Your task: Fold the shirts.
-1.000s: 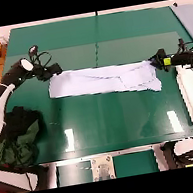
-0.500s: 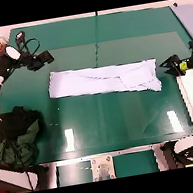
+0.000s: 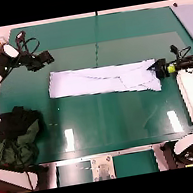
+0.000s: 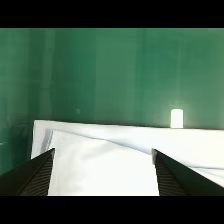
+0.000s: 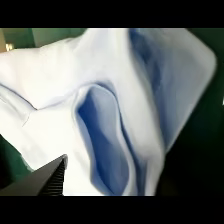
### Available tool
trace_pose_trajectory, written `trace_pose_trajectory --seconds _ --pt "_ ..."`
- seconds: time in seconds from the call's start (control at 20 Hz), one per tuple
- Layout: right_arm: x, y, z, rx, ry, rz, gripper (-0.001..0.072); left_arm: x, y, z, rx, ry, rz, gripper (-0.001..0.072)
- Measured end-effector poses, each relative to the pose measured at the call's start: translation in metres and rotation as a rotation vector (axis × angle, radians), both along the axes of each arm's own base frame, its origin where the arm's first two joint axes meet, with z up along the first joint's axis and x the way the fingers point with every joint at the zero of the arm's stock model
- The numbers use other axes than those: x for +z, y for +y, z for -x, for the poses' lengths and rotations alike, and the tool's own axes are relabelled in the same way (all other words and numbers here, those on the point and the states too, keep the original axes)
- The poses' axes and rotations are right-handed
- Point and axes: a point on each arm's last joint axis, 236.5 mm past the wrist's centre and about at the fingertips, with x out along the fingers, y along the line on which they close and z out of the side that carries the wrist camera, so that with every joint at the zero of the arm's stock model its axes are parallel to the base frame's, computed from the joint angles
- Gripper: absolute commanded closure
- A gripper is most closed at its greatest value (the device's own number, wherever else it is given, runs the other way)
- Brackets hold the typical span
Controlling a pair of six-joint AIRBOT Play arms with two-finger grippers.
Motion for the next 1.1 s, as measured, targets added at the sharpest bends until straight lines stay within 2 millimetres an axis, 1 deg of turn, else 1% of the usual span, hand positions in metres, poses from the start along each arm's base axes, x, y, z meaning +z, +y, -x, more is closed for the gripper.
trace_pose_trajectory --seconds 0.05,0.1,0.15,0.2,0.25,0.3,0.35,0.4,0.5,0.6,0.65,0.7,0.8,0.9,0.95,1.0,1.1 --pt "-0.002 -0.001 -0.003 0.009 -0.004 0.022 0.0538 -0.001 0.0 0.001 -0.003 0.006 0.0 0.0002" --pt "-0.001 -0.002 -0.006 0.012 -0.013 0.028 0.0614 -0.001 -0.001 0.002 -0.005 0.009 0.0 0.0002" --pt "0.006 0.0 -0.012 0.011 -0.032 0.019 0.0701 -0.002 -0.001 0.003 -0.007 0.015 0.0 0.0002" --pt "0.01 0.002 -0.014 0.015 -0.04 0.014 0.07 -0.002 -0.001 0.004 -0.008 0.016 0.0 0.0003" --pt "0.01 0.003 -0.015 0.019 -0.039 0.016 0.0701 -0.003 -0.001 0.005 -0.01 0.021 0.0 0.0141" --pt "0.013 0.001 -0.017 0.018 -0.045 0.019 0.0701 -0.002 -0.002 0.005 -0.009 0.023 0.005 0.0476" --pt "0.016 0.003 -0.02 0.02 -0.053 0.019 0.0702 -0.002 -0.004 0.006 -0.011 0.025 0.012 0.0654" --pt "0.02 0.006 -0.022 0.031 -0.056 0.019 0.0702 -0.001 -0.007 0.006 -0.023 0.021 0.016 0.0654" --pt "0.032 0.008 -0.027 0.038 -0.067 0.024 0.0702 0.001 -0.025 0.009 -0.074 0.007 0.027 0.0654" --pt "0.048 0.015 -0.029 0.069 -0.071 0.035 0.0703 0.002 -0.056 0.013 -0.142 -0.01 0.035 0.0654" --pt "0.059 0.017 -0.029 0.084 -0.074 0.052 0.0703 -0.002 -0.075 0.016 -0.179 -0.012 0.037 0.0653" --pt "0.07 0.02 -0.029 0.102 -0.079 0.07 0.0702 -0.009 -0.099 0.021 -0.222 -0.012 0.04 0.0653" --pt "0.099 0.03 -0.028 0.141 -0.096 0.11 0.0702 -0.032 -0.151 0.035 -0.304 0.003 0.048 0.0653" --pt "0.133 0.039 -0.029 0.16 -0.126 0.147 0.0702 -0.056 -0.205 0.052 -0.379 0.015 0.081 0.0653" --pt "0.15 0.047 -0.029 0.175 -0.143 0.158 0.0702 -0.066 -0.233 0.061 -0.415 0.02 0.109 0.0652" --pt "0.168 0.054 -0.029 0.187 -0.163 0.17 0.0702 -0.073 -0.259 0.069 -0.447 0.022 0.141 0.0653" --pt "0.204 0.069 -0.029 0.205 -0.206 0.2 0.0702 -0.079 -0.303 0.082 -0.496 0.019 0.2 0.0652"
